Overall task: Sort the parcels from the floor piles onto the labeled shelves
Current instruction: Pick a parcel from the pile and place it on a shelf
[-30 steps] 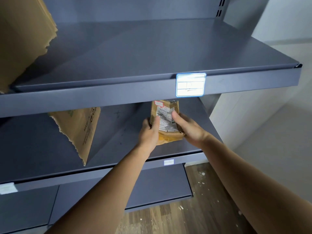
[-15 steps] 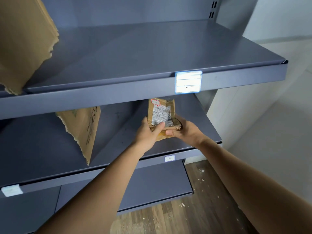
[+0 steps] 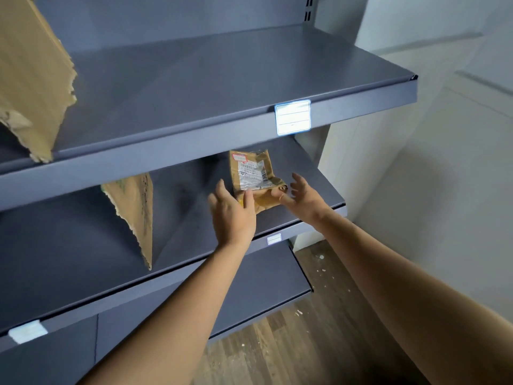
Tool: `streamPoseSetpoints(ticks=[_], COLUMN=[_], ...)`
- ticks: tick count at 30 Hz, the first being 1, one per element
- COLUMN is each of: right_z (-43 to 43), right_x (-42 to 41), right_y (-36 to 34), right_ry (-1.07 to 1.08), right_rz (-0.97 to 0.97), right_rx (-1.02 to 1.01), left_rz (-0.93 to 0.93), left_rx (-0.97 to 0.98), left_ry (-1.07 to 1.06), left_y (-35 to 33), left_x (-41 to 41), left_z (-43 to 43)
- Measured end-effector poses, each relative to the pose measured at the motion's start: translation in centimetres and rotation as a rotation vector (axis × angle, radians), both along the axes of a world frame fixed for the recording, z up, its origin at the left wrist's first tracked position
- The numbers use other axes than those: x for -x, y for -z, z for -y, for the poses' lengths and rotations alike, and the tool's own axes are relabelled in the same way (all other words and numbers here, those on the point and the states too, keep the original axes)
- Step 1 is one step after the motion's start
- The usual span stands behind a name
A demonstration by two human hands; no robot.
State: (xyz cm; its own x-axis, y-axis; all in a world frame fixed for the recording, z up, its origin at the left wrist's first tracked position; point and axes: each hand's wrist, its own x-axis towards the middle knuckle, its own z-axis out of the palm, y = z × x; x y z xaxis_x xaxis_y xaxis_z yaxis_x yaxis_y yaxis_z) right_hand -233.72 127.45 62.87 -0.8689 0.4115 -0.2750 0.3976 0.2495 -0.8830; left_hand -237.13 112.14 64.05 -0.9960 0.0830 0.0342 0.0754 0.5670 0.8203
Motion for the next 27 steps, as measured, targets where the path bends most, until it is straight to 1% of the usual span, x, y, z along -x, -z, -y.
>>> streamPoseSetpoints(ticks=[2,5,10,15,21,27], right_z=[0.4,0.7,-1.0,-3.7,-5.8,-5.1], right_x=[-1.5,-4.8,-13.1,-23.5,-37.0,-50.3], right_y=[-1.2,-2.8,-2.7,-1.3,1.4,4.5], right_ry=[0.051,0.149,0.369,0.576,0.812,0.980], right_rz=[-0.017,-0.045,-0.047,-0.029,-0.024,0.008], right_rx=[-0.046,-0.056,0.010,0.075,0.130,0.198], left_rz=[-0.121,-0.153,-0.049,0.148,0.244,0.302], left_rx=[0.009,-0.064,-0.107,-0.078,-0.056,0.053], left_ry=[0.051,0.203,0.439,0.577,0.768,0.941], left_y=[-0.3,-0.7,-1.2,-1.0,1.4,4.9], left_x=[-1.5,-3.9,-10.5,-19.3,-32.4,-44.4], left_z=[-0.1,-2.0,-7.0,-12.4,-16.8,-17.9])
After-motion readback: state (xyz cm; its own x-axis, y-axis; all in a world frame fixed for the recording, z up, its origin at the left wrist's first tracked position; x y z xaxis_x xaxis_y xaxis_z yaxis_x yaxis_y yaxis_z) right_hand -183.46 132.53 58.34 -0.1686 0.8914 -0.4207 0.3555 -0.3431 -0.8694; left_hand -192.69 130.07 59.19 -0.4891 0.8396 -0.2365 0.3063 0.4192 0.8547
